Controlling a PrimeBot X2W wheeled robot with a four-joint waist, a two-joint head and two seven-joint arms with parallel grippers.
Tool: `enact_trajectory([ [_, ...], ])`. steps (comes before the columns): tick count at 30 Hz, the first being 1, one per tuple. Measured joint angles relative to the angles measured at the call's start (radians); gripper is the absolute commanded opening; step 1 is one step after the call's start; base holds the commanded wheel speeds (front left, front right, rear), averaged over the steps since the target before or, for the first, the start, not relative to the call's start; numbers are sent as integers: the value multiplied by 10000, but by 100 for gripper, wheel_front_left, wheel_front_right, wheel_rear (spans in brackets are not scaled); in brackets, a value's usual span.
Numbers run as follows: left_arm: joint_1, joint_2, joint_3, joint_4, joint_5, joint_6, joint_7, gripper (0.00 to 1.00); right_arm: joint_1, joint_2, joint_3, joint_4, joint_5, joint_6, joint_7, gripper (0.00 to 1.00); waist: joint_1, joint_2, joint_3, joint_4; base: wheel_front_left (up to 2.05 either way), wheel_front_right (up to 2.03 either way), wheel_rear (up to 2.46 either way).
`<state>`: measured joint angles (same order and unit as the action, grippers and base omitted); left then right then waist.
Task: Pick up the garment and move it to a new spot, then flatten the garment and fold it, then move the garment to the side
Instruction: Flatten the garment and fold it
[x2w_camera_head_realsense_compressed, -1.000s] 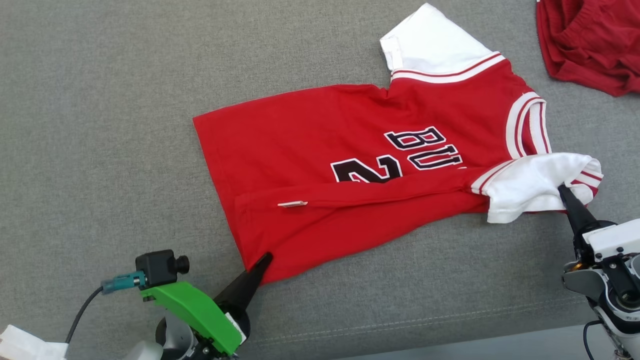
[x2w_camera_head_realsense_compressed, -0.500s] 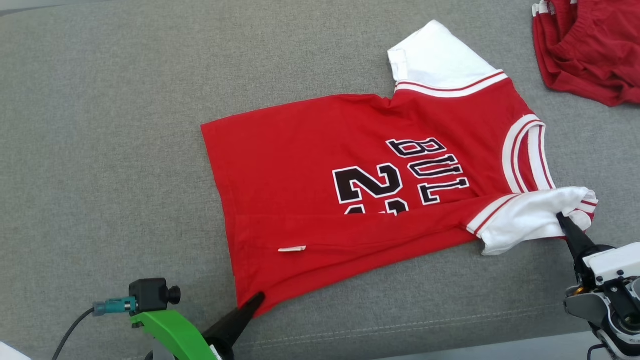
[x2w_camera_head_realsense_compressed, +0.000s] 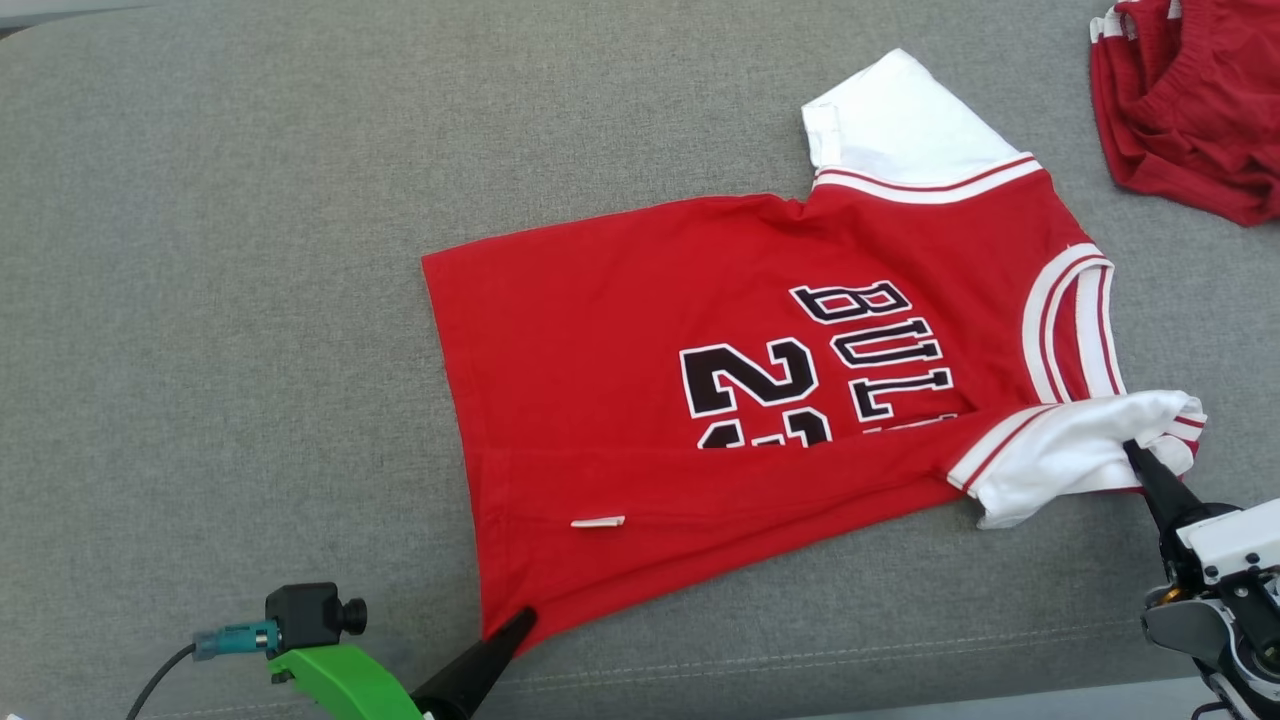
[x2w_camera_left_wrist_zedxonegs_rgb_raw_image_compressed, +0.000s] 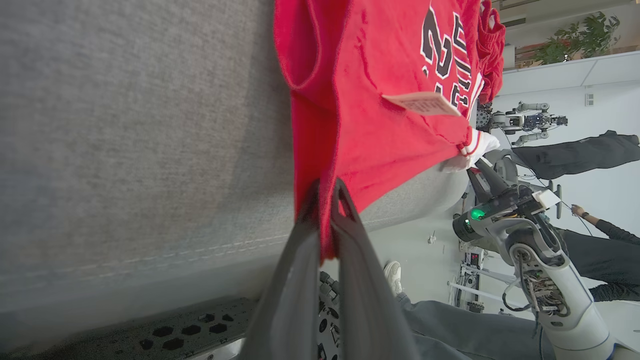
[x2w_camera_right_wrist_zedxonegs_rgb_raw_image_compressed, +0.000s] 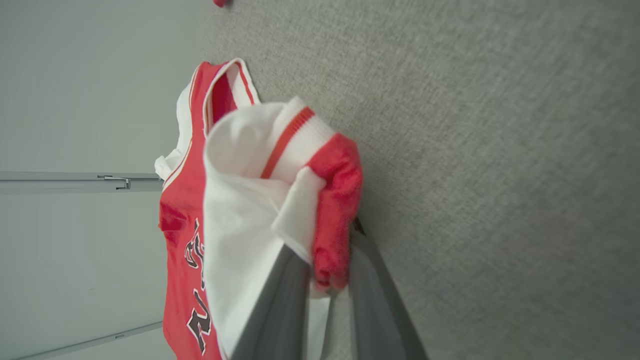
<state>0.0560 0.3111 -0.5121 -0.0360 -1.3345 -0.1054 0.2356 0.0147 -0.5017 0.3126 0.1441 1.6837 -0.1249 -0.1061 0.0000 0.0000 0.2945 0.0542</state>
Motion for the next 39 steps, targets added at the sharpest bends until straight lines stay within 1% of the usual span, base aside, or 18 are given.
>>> enact_trajectory([
  [5,11,169,236,-4,0,0,-79,0,200,-63,2,-54,0,0,4,0,0,0,31,141,0,0,0],
  [10,11,311,414,-12,0,-2,-119,0,137,-117,-13,-100,-12,-2,10,0,0,0,110,145,0,0,0],
  [19,9,313,284,-15,-4,-13,-61,0,-61,-259,-82,-58,-19,-2,12,0,0,0,190,166,0,0,0],
  [24,12,153,217,-27,-94,-15,-63,0,-58,-265,-88,0,-12,-4,15,0,0,0,233,194,0,0,0],
  [28,12,151,178,0,-90,-15,-63,0,-58,-272,-58,52,-12,-2,17,0,0,0,265,179,0,0,0],
  [29,12,157,167,12,-84,-15,-61,0,-58,-272,-46,58,-12,-2,19,11,0,0,272,172,0,0,0],
  [31,12,176,146,44,-71,-15,-61,0,-59,-290,-17,81,-13,-2,25,46,0,0,283,158,0,0,0],
  [32,12,194,125,67,-71,-15,-27,0,-60,-301,-10,96,-15,-2,25,100,0,0,283,150,0,0,0],
  [34,12,240,36,125,-8,-13,61,0,-68,-316,-21,142,-15,6,21,100,0,0,274,135,0,0,0],
  [35,11,245,21,171,17,-13,59,7,-94,-318,-29,146,-19,15,13,100,0,0,259,130,0,0,0],
  [36,12,247,23,219,17,-13,59,22,-141,-320,-25,157,-33,15,13,100,0,0,234,127,0,0,0],
  [37,12,255,21,242,19,-13,58,42,-174,-318,-29,192,-35,15,8,100,0,0,203,121,0,0,0],
  [38,12,261,23,265,35,-12,56,59,-195,-314,-29,245,-35,15,0,100,0,0,170,115,0,0,0],
  [39,12,259,27,270,58,-10,44,82,-209,-314,-27,270,-35,13,0,100,0,0,135,109,0,0,0],
])
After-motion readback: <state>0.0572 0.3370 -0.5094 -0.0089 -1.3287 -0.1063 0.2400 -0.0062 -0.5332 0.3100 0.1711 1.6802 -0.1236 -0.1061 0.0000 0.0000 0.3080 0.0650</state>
